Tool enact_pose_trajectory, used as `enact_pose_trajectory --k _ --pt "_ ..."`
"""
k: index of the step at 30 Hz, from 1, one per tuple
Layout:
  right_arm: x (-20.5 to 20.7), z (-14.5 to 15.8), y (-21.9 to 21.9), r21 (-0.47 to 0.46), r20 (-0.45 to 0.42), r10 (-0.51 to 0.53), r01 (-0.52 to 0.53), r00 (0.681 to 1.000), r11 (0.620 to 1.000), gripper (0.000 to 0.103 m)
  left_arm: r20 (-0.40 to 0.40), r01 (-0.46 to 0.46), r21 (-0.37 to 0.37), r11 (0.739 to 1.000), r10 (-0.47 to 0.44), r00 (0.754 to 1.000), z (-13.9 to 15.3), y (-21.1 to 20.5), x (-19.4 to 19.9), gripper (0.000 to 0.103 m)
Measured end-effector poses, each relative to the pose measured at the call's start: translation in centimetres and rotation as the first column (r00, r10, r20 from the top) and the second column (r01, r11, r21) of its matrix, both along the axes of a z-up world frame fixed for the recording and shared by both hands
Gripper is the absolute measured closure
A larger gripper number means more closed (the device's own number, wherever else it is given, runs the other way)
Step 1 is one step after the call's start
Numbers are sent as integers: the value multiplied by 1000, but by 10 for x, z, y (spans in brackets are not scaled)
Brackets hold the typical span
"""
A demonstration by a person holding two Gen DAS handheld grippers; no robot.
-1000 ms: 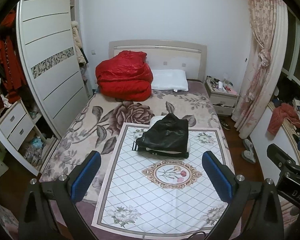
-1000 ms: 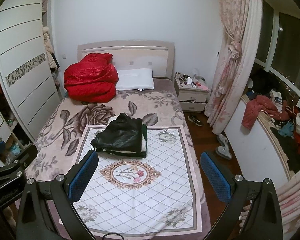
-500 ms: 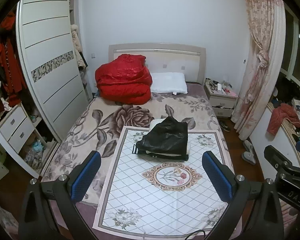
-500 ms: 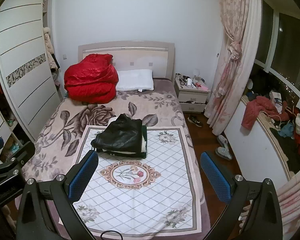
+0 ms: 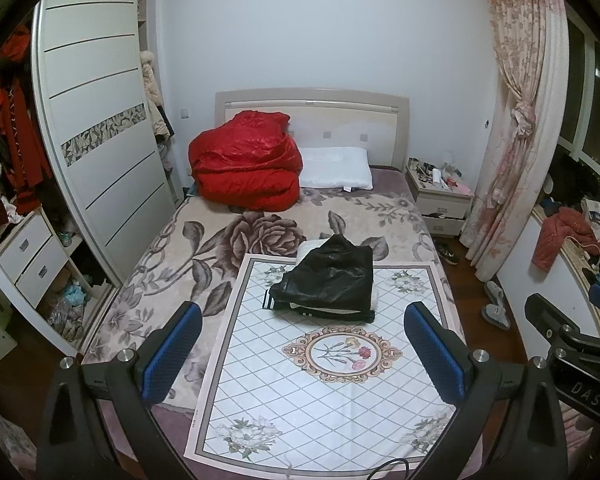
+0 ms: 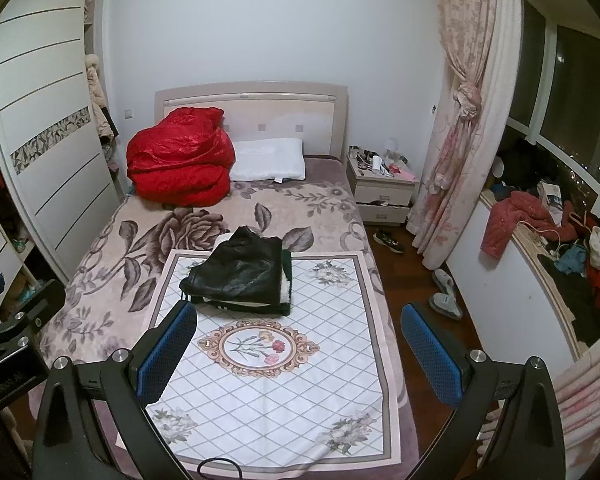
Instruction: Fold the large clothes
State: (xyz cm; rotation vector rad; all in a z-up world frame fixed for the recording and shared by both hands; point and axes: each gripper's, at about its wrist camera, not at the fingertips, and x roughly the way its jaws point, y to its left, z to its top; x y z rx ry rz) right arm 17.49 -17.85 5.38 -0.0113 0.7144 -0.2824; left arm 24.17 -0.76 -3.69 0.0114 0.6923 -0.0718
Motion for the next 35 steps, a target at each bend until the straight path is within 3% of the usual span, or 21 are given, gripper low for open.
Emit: enact_pose_trajectory --k 35 --pt "-9 -1 -2 -1 1 0 0 1000 1000 0 2 4 -3 1000 -4 1000 0 -2 -2 0"
